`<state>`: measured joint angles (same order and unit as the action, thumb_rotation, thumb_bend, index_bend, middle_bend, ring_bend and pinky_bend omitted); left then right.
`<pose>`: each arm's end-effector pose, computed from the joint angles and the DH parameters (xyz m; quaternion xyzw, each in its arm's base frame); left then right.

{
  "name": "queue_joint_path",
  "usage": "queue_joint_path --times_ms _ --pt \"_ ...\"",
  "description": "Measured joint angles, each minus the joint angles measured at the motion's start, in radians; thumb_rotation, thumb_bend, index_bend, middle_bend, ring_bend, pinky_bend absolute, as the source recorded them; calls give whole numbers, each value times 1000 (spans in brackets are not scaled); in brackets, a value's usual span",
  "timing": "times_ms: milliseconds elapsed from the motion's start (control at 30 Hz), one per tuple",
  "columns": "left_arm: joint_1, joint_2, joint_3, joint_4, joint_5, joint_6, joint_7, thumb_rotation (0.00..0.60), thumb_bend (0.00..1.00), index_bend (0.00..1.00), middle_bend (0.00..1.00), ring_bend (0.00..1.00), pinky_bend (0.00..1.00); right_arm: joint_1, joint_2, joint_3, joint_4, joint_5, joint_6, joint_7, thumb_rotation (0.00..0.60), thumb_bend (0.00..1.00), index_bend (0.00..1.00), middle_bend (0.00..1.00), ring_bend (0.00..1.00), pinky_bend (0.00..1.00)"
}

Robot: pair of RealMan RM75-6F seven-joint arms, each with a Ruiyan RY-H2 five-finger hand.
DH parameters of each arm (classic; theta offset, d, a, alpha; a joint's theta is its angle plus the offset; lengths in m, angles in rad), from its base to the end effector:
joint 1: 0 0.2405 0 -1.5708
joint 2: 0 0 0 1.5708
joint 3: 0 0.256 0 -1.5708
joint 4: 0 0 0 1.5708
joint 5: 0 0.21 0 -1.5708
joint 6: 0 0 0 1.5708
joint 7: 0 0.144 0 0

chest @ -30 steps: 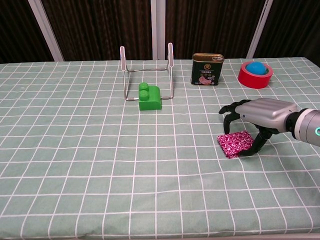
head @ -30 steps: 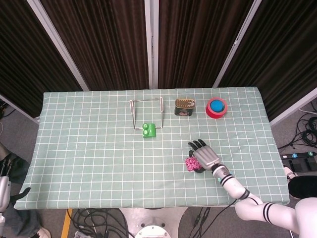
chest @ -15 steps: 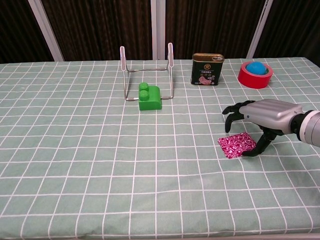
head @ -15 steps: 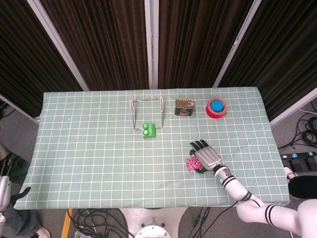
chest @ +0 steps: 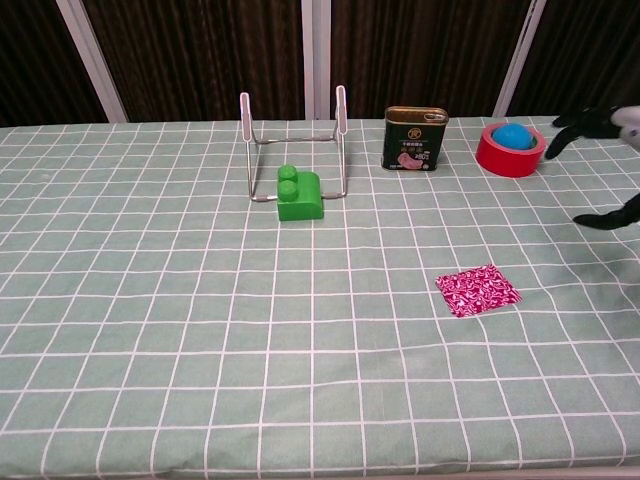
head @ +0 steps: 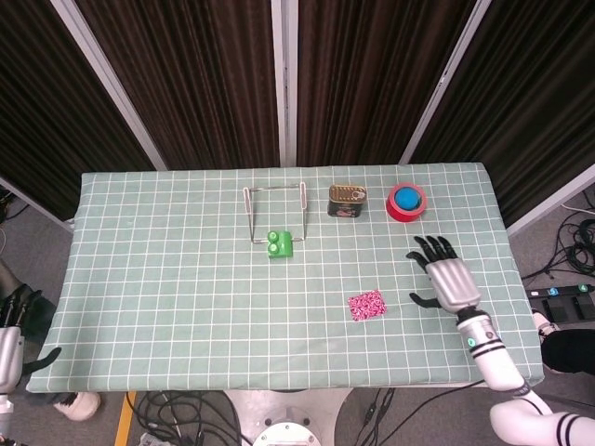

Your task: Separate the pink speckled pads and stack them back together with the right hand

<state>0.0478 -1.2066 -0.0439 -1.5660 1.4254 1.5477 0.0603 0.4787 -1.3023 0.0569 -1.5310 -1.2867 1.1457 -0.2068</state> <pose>-0.3402 0.1356 0.1463 -0.5368 -0.4198 -0.3427 0.6467 -0.2560 -0.2917 0.0702 0.7037 -0.3719 0.3356 0.5039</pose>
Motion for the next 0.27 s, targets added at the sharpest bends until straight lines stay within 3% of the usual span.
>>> queue_joint_path --times_ms 267 --pt "-15 -6 -5 -7 14 -3 9 600 32 176 150 115 128 -210 138 -62 -104 -126 291 88 497 124 194 30 0 0"
